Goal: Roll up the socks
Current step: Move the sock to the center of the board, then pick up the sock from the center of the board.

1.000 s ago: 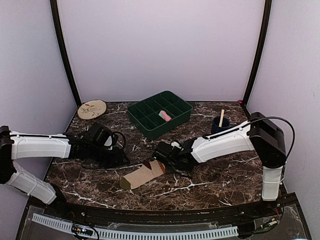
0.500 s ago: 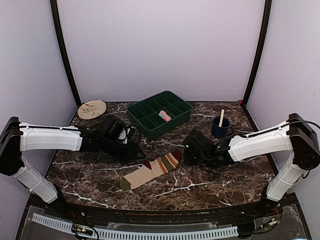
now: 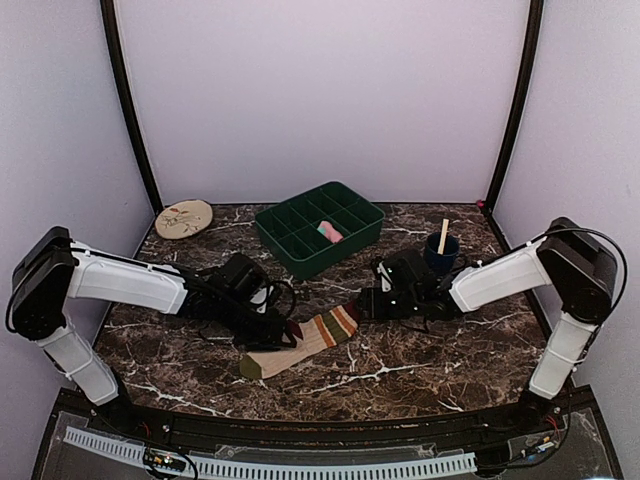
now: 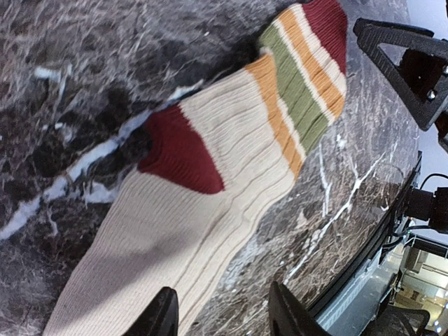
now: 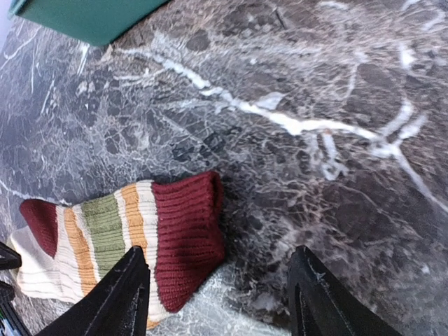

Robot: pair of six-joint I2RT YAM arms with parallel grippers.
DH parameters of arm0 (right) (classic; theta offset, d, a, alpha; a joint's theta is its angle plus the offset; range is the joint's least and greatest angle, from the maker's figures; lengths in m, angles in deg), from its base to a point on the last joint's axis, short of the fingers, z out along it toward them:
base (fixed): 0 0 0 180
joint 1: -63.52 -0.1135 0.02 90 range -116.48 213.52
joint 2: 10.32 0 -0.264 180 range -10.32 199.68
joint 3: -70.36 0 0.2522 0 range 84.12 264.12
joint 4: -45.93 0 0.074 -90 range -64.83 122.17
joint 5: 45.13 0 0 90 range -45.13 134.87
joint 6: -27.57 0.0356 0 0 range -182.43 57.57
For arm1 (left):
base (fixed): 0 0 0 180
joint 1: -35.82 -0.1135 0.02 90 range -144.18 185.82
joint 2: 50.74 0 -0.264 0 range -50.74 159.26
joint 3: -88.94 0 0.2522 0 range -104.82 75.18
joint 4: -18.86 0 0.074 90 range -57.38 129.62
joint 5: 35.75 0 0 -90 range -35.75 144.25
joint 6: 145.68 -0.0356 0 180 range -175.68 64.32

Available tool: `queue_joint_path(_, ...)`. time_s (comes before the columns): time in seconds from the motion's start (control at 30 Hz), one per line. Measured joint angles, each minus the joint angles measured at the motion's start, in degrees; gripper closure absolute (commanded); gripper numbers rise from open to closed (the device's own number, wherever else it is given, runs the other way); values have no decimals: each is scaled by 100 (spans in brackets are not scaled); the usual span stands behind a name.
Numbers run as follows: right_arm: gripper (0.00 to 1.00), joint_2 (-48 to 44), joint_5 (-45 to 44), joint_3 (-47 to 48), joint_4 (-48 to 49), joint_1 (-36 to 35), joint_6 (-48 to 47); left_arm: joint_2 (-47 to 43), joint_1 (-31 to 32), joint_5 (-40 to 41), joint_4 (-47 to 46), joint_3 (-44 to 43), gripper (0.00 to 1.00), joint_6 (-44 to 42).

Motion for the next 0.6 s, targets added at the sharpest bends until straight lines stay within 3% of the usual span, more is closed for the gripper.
queue_joint_path(0.27,33,317,811,31,557,243,-273,249,13,-33,17,160,54,164)
queue_joint_path(0.6,37,879,1832,177,1377,645,-748,431,13,-44,136,-42,54,181)
